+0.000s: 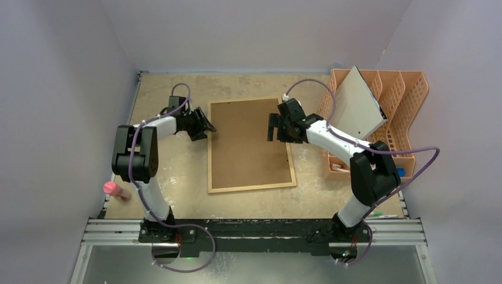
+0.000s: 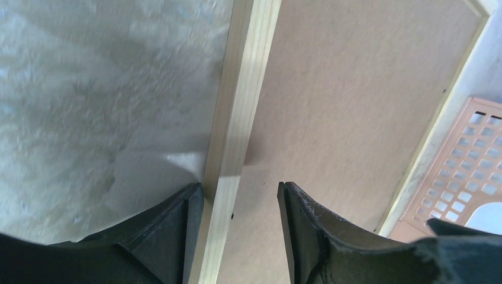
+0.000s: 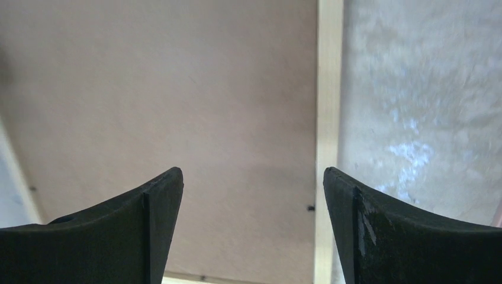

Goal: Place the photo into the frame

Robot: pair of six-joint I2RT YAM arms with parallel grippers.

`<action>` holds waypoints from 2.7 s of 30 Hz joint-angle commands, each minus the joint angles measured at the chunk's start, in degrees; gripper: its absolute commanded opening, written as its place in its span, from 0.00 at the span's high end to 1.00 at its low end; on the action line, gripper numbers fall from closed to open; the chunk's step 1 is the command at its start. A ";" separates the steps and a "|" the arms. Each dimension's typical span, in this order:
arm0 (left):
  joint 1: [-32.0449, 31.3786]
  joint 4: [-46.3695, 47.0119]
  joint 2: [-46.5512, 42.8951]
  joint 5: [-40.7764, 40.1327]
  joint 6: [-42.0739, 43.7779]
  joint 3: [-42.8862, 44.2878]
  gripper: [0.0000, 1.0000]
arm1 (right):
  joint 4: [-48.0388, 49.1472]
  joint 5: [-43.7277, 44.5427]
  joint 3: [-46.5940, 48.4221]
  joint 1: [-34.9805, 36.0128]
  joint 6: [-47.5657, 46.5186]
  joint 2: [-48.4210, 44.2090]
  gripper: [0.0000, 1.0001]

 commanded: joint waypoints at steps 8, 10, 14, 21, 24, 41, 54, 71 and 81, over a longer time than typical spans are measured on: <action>-0.52 -5.54 -9.92 -0.96 2.59 -10.36 0.49 | 4.72 -3.58 21.54 12.06 1.46 14.37 0.14; -0.53 -6.11 -10.21 0.26 3.21 -12.28 0.52 | 4.99 -5.22 25.96 13.76 1.21 18.32 0.15; -0.62 -7.76 -10.21 0.85 4.09 -15.56 0.63 | 1.26 -4.71 35.87 16.36 0.12 27.34 0.17; -0.64 -7.40 -10.35 2.01 3.83 -19.63 0.88 | -2.83 0.61 47.04 18.06 0.17 36.17 0.23; -0.58 -7.35 -9.63 2.44 3.74 -20.80 0.94 | -4.69 3.85 49.13 18.63 -0.04 38.31 0.25; -0.58 -9.20 -5.83 2.21 4.50 -20.31 0.96 | -7.15 4.07 49.81 19.34 -0.03 43.97 0.22; -0.59 -10.52 -5.94 1.55 5.08 -19.87 0.96 | -14.12 7.87 53.63 20.17 1.26 50.74 0.22; -0.58 -12.12 -7.07 2.53 6.31 -20.24 0.96 | -17.38 11.27 52.56 20.52 1.17 55.04 0.36; -0.58 -12.89 -6.79 1.22 6.39 -19.49 0.96 | -11.36 5.96 41.48 20.52 -2.17 46.77 0.32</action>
